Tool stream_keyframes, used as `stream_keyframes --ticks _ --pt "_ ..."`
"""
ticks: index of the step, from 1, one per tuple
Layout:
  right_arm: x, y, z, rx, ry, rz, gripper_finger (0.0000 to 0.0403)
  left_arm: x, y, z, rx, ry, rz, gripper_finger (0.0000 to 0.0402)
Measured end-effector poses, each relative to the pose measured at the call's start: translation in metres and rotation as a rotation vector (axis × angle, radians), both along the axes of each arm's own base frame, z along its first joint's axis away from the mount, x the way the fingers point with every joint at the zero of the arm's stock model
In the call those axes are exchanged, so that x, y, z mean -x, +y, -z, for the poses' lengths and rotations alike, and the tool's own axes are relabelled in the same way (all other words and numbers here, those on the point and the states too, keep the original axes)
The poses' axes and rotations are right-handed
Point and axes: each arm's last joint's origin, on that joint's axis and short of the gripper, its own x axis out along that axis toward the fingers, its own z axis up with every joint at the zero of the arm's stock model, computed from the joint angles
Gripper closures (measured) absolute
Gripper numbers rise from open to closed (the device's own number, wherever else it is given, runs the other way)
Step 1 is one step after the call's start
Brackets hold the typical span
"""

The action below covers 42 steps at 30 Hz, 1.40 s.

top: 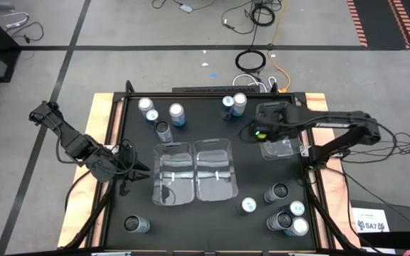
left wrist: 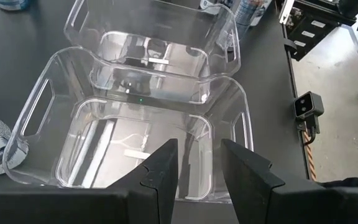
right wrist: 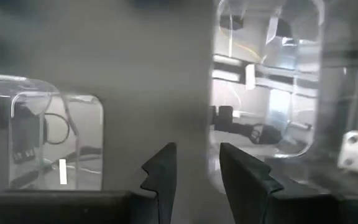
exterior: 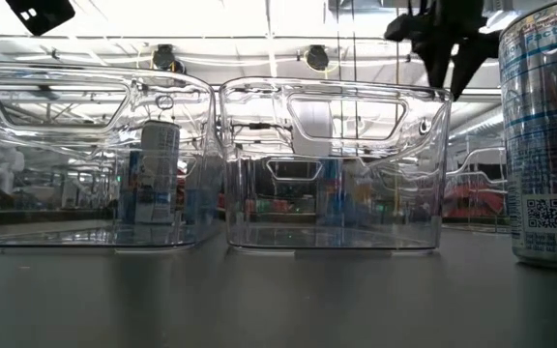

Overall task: Sort soda cans
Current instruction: Move the right transparent bin to the right of the middle transparent bin

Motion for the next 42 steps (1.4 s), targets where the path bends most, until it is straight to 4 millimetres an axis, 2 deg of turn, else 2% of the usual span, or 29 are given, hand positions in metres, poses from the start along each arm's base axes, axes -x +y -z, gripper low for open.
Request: stream_keyframes --ticks 4,9,13,16,20,27,35,42 --pt "0.030 -0.017 -0.005 0.023 -0.007 0.012 0.0289 0.000 0.000 0.000 -0.008 -0.009 -0.013 0.0271" --pt "0.071 -0.035 0.020 -0.023 0.018 0.052 0.0289 -0.002 0.000 -0.002 -0.011 -0.042 -0.038 0.0271" --pt "0.092 -0.049 0.035 -0.047 -0.044 0.036 0.0289 -0.002 0.000 -0.002 -0.012 -0.041 -0.039 0.0271" --pt "0.102 -0.062 0.040 -0.029 -0.066 0.012 0.0289 -0.002 0.001 -0.002 -0.013 -0.041 -0.039 0.0271" --pt "0.114 -0.081 0.046 -0.022 -0.007 0.005 0.0289 -0.002 0.000 -0.002 -0.010 -0.044 -0.040 0.0271" --pt "0.139 -0.112 0.065 -0.103 0.051 0.018 0.0289 -0.004 -0.001 -0.005 0.034 -0.069 -0.058 0.0271" --pt "0.153 -0.121 0.088 -0.125 0.055 0.019 0.0289 -0.004 -0.001 -0.006 0.088 -0.078 -0.095 0.0271" --pt "0.157 -0.117 0.111 -0.185 0.030 0.028 0.0289 -0.005 -0.001 -0.006 0.105 -0.078 -0.108 0.0271"
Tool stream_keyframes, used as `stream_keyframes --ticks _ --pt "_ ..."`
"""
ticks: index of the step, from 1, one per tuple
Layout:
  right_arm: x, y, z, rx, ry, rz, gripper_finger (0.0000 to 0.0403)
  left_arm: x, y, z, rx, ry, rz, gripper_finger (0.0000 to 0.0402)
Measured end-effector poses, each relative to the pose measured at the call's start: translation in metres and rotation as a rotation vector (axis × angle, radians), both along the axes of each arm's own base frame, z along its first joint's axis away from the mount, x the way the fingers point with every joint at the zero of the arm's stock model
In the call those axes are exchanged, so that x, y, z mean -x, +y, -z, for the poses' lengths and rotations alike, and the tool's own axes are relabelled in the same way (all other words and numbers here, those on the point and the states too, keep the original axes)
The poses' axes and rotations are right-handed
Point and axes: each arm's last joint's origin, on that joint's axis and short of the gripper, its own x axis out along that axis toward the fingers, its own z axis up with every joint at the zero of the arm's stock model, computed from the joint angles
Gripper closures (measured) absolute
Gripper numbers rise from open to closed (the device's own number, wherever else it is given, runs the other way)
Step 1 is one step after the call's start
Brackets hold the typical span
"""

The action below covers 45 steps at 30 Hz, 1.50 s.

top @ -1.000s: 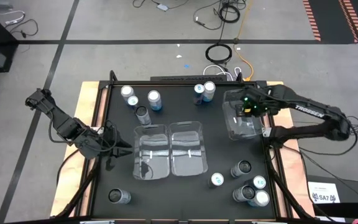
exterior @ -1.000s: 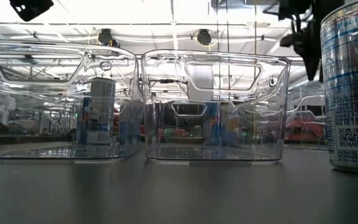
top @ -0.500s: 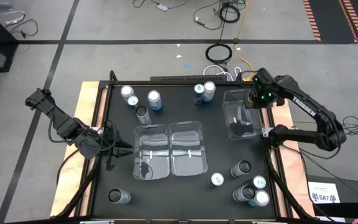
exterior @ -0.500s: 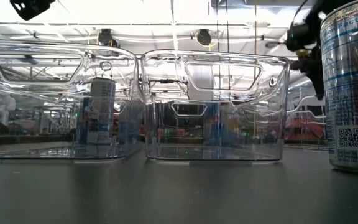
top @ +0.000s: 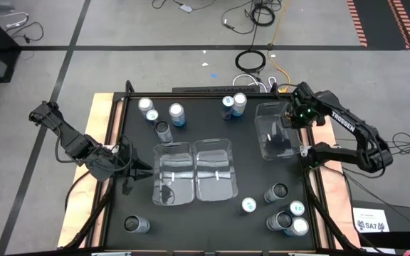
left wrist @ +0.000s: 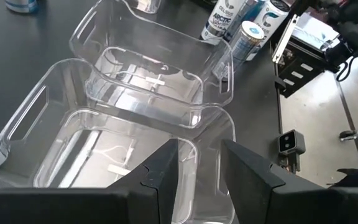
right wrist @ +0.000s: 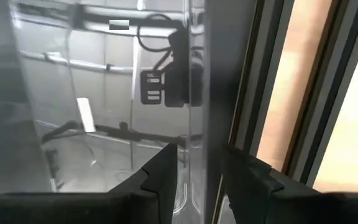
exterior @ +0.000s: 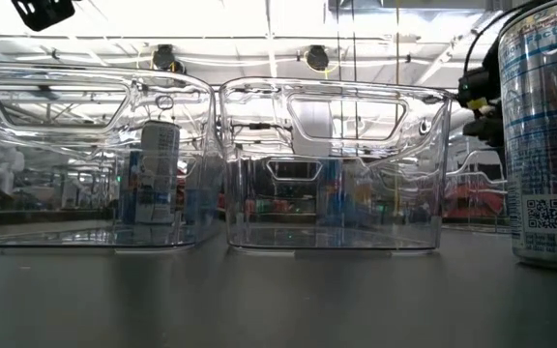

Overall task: Sort soda cans
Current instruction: Move the right transparent bin to the right of the middle transparent bin

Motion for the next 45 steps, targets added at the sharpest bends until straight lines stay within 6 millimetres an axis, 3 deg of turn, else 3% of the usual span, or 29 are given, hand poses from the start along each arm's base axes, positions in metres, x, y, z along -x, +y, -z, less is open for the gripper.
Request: stream_keyframes --ticks 3,7,9,26,45 --pt "0.001 0.004 0.008 -0.032 0.009 0.006 0.0307 0.000 0.000 0.000 0.002 -0.003 0.000 0.0271" --pt "0.001 0.006 0.010 -0.050 0.004 0.058 0.0378 -0.001 0.000 -0.001 0.009 -0.012 -0.001 0.0271" --pt "-0.001 0.007 0.010 -0.056 -0.011 0.083 0.0393 -0.001 0.000 -0.001 0.010 -0.013 -0.001 0.0271" --pt "-0.036 0.062 -0.009 -0.062 -0.085 0.183 0.0402 -0.001 0.000 -0.001 0.001 -0.012 0.006 0.0271" --pt "-0.089 0.119 0.001 -0.108 -0.106 0.149 0.0403 0.007 0.000 -0.003 -0.019 0.021 0.208 0.0271"
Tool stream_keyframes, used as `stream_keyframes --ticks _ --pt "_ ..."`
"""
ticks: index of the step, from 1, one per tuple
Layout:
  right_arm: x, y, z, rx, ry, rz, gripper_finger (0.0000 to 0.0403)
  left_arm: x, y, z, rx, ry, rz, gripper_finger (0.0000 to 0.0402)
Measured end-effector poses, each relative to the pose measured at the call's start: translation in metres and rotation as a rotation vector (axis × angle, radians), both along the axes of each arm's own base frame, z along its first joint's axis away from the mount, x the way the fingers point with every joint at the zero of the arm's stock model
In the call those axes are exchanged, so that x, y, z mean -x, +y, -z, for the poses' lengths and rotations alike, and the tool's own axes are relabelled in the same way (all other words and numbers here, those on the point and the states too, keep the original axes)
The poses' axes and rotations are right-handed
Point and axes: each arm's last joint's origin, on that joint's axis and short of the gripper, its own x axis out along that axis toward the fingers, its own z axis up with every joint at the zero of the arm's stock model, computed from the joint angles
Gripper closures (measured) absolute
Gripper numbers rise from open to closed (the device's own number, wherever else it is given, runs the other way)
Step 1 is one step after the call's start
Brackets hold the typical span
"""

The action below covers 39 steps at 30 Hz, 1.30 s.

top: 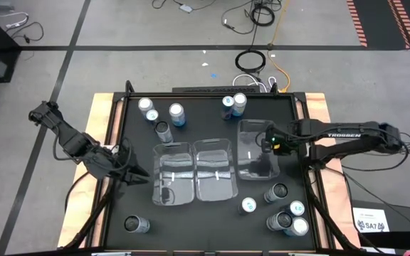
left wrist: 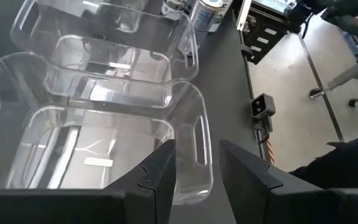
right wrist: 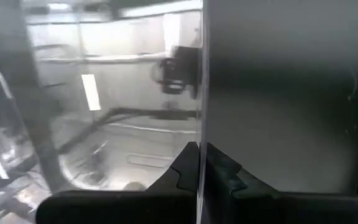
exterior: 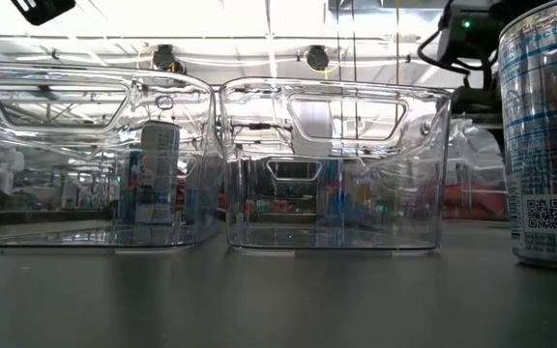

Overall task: Sort soda cans
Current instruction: Move the right transparent bin to the right of the middle transparent bin

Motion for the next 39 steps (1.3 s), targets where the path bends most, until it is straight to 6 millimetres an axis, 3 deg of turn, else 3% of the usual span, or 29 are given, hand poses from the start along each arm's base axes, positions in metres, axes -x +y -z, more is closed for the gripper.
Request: stream_keyframes --ticks 12,31,39 --pt "-0.006 0.018 0.006 -0.012 0.046 -0.056 0.0403 0.010 0.008 -0.002 -0.033 0.000 0.009 0.0271" --pt "-0.006 0.020 0.006 0.026 0.050 -0.151 0.0402 0.014 0.013 0.003 -0.097 0.042 -0.030 0.0271" --pt "-0.007 0.020 0.006 0.028 0.046 -0.165 0.0380 0.014 0.013 0.003 -0.096 0.042 -0.031 0.0271"
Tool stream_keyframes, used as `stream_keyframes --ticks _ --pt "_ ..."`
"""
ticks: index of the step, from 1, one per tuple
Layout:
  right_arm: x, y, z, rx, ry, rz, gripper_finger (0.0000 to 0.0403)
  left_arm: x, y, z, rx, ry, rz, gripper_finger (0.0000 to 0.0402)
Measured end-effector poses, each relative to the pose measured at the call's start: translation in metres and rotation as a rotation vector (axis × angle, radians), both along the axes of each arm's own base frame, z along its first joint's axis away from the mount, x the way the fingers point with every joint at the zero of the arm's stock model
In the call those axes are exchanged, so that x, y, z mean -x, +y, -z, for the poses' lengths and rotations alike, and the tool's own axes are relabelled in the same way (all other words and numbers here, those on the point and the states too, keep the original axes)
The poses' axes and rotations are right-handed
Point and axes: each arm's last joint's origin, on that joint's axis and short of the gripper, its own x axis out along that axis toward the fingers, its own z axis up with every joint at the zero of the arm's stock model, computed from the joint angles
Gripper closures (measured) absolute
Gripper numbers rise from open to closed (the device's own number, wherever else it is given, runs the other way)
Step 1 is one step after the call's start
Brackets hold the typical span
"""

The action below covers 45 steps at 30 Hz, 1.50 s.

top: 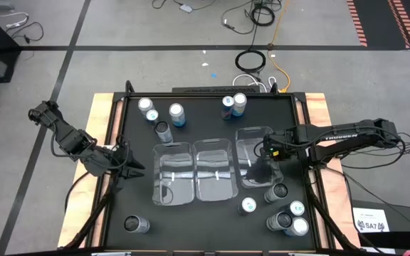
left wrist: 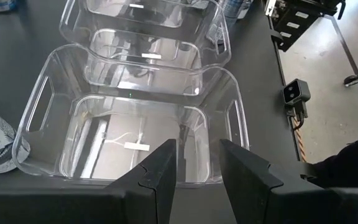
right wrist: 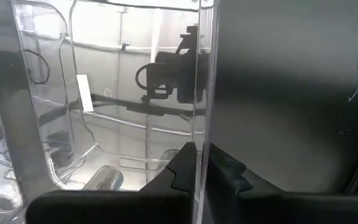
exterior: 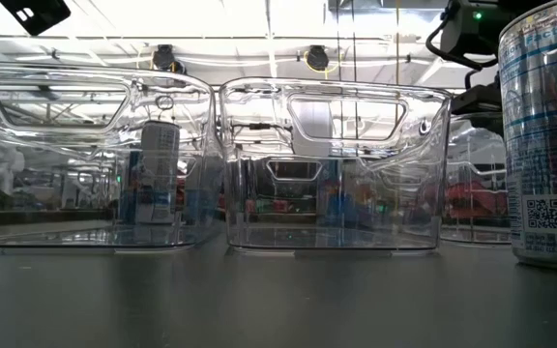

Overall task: Sort soda cans
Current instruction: Move the right transparent bin to the right of the middle transparent bin, then put the top left white soda can into the left transparent bin

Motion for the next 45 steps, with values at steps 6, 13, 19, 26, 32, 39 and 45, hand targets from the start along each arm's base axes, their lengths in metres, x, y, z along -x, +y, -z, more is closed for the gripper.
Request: stream_keyframes --ticks 6,13,19,26,32,39,45 --pt "0.000 0.000 0.000 -0.003 -0.006 0.011 0.0352 0.000 0.000 0.000 0.000 -0.005 -0.004 0.0271" --pt "0.001 -0.002 -0.019 0.073 -0.104 -0.017 0.0314 -0.001 0.000 -0.001 -0.001 -0.011 -0.009 0.0271" --pt "0.007 -0.004 -0.060 0.147 -0.182 -0.047 0.0301 -0.003 0.000 -0.001 -0.032 -0.040 -0.056 0.0271" --pt "0.011 -0.005 -0.094 0.205 -0.238 -0.090 0.0300 -0.011 0.000 -0.003 -0.116 -0.133 -0.198 0.0271" --pt "0.006 -0.007 -0.103 0.307 -0.298 -0.149 0.0300 -0.027 0.002 0.004 -0.160 -0.150 -0.413 0.0271" --pt "-0.002 -0.007 -0.101 0.337 -0.298 -0.231 0.0300 -0.060 0.003 0.021 -0.152 -0.107 -0.582 0.0243" --pt "-0.005 -0.007 -0.099 0.352 -0.279 -0.298 0.0300 -0.088 0.003 0.025 -0.127 -0.179 -0.669 0.0193"
